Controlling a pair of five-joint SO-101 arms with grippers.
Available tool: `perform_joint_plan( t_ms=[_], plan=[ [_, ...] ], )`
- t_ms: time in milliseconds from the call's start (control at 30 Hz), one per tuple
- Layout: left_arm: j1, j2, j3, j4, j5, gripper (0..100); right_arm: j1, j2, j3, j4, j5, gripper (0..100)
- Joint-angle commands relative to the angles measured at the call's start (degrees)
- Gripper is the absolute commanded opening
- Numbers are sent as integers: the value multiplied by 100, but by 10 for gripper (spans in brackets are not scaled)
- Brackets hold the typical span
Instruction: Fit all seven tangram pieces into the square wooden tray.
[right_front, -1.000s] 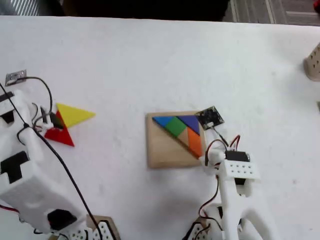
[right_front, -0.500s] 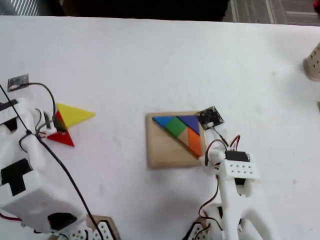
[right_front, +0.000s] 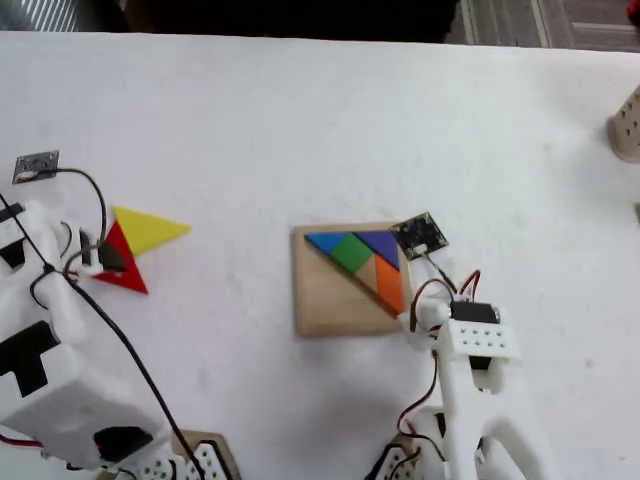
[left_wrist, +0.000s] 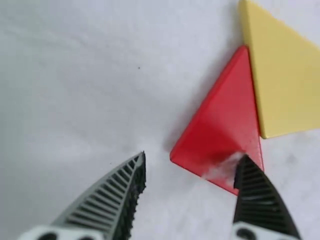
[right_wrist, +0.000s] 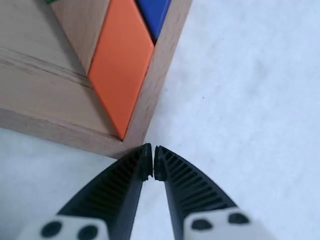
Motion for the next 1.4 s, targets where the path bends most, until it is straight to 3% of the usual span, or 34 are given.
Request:
perform_joint_plan(
  t_ms=[0,267,400,600,767,900,967,1233,1367],
  plan=[
    [-92,-31,220,-545,-132,282,13,-145,-26,-101,79,19],
    [40,-40,1793,-2822,-123,282,13,-127,-18,-110,79,19],
    [-84,-31,1846,-2831,-220,282,4,-127,-18,-119,79,19],
    [295,-31,2136,-2813,-1943,282,4,-110,-18,-224,79,19],
    [303,-48,2145,-2743,-1978,282,4,-110,-18,-242,79,19],
    [189,-92,1864,-2101,-1934,283,4,-110,-18,-242,79,19],
    [145,-92,1538,-1653,-1697,283,4,-110,-18,-251,79,19],
    [-66,-48,273,-404,888,283,-101,-101,-18,-312,79,19],
    [-4,-48,-18,378,1820,283,-110,-101,-18,-312,79,19]
  ],
)
